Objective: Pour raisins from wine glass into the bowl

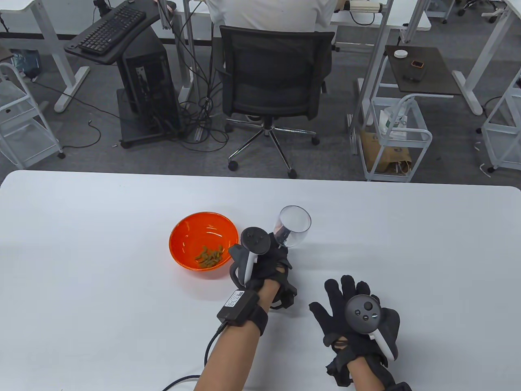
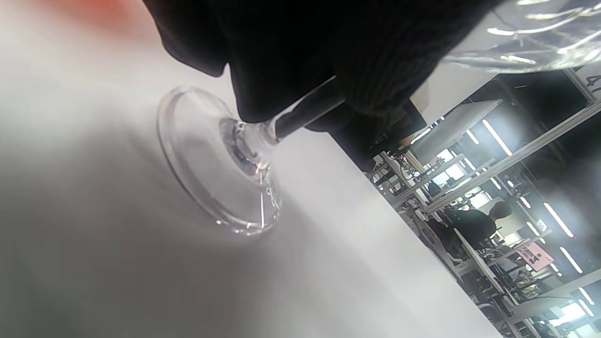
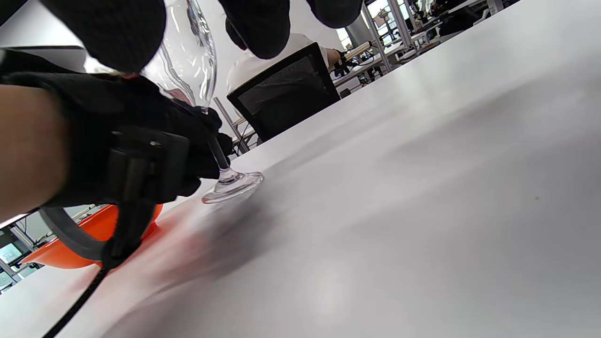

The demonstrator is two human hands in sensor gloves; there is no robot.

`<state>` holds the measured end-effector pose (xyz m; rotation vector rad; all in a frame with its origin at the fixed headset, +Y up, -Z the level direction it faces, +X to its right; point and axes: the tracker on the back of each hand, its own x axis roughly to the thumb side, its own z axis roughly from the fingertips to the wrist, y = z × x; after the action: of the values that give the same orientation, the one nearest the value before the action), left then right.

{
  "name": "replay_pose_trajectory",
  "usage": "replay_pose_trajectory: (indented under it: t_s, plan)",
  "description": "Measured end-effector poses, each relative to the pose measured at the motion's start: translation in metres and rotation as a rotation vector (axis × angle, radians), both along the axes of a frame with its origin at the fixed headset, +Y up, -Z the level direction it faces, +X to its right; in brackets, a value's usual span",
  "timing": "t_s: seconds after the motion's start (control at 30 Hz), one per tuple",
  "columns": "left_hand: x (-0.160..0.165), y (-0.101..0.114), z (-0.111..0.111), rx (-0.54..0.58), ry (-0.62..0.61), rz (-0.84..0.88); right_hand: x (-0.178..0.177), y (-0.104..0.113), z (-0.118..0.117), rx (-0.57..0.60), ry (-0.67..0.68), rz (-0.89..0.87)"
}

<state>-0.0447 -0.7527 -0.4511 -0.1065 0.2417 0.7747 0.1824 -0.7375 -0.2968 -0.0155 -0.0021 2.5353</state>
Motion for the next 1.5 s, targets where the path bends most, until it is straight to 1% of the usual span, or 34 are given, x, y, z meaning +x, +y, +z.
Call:
replay_pose_trajectory:
  t_s: [0.03,0.07,0.13,0.23,0.4,0.43,0.47,0.53,0.63,0.77,0.87,1.0,1.07,1.17,1.27,1.37,1.5]
  plan:
    - [0.001,-0.003,-0.003,0.017,-0.007,0.024,-0.001,0.0,0.0,0.0,0.004,0.002]
    - [0.0,-0.006,-0.004,0.005,0.003,0.053,-0.002,0.001,0.0,0.002,0.008,0.004]
    - [-0.001,-0.008,-0.005,-0.003,0.03,0.026,-0.003,0.001,0.001,0.005,0.012,0.005]
    - [-0.001,-0.01,-0.007,0.003,0.01,-0.024,-0.003,0.001,0.001,0.0,0.014,0.005]
    - [-0.001,-0.014,-0.005,-0.035,0.035,-0.058,-0.003,0.001,0.001,-0.006,0.008,0.005]
    - [-0.001,-0.015,-0.003,-0.041,0.023,-0.067,-0.003,0.002,0.001,-0.008,0.008,0.005]
    - [-0.001,-0.016,-0.001,-0.029,-0.002,-0.067,-0.003,0.002,0.001,-0.007,0.007,0.005]
    - [0.001,-0.017,0.006,-0.029,-0.009,-0.085,-0.003,0.002,0.001,0.004,0.004,0.006]
    - [0.001,-0.015,0.021,-0.031,-0.048,-0.136,-0.004,0.002,0.001,0.009,0.003,0.013]
    - [-0.006,-0.012,0.042,-0.057,-0.108,-0.139,-0.004,-0.001,0.001,0.004,0.005,0.034]
    - [-0.018,-0.007,0.062,-0.051,-0.143,-0.145,-0.004,-0.003,0.001,-0.005,0.008,0.054]
    - [-0.044,0.0,0.089,-0.029,-0.193,-0.189,-0.003,-0.006,0.001,-0.016,0.006,0.069]
    - [-0.059,0.002,0.102,-0.016,-0.206,-0.164,-0.004,-0.008,0.0,-0.025,0.008,0.09]
    - [-0.085,0.007,0.121,0.008,-0.189,-0.143,-0.007,-0.012,-0.001,-0.037,0.017,0.118]
    - [-0.109,0.013,0.134,0.037,-0.172,-0.149,-0.009,-0.014,-0.002,-0.043,0.023,0.124]
    - [-0.135,0.016,0.147,0.078,-0.162,-0.19,-0.01,-0.016,-0.003,-0.048,0.025,0.134]
    - [-0.164,0.019,0.158,0.147,-0.128,-0.271,-0.009,-0.013,-0.002,0.006,0.006,0.137]
